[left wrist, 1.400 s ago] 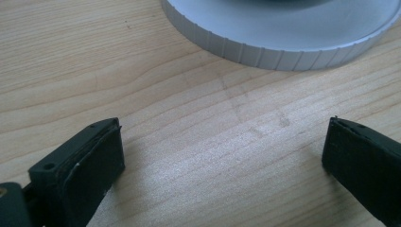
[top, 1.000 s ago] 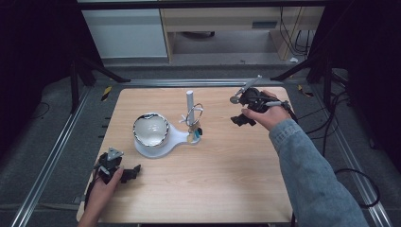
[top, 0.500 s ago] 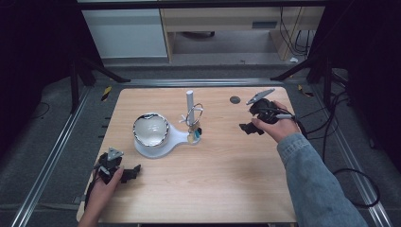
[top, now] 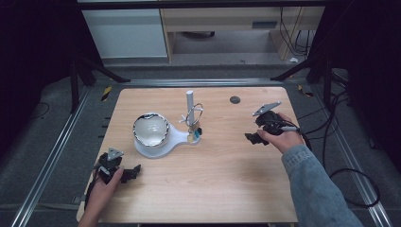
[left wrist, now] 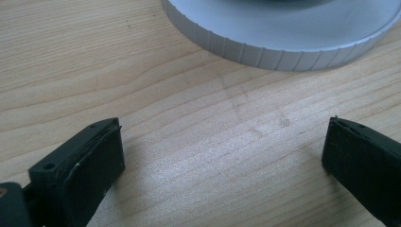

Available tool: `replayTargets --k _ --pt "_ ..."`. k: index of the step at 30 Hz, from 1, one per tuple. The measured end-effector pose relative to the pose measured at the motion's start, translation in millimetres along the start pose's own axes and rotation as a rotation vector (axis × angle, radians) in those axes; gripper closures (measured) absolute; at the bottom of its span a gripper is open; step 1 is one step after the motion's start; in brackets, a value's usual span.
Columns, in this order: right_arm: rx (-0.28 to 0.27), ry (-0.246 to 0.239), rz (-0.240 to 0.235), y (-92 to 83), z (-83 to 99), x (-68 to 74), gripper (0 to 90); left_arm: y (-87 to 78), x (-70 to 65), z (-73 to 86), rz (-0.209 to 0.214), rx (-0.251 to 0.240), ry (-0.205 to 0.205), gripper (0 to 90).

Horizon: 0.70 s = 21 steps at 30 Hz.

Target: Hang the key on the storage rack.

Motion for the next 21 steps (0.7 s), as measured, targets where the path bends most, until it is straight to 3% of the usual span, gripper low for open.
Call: replayTargets --k 21 --pt "0.049 0.042 -0.055 36.6 58.5 15.7 14.5 0.0 -0.1 0.0 0.0 0.0 -0.001 0.0"
Point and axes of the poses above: each handheld gripper's, and its own axes: y roughly forward along the jaws, z roughly out of its underside, x roughly to its left, the point moved 9 cm from there along y, roughly forward along the jaws, and after that the axes turned 12 degrees about y, right-handed, at the moved point
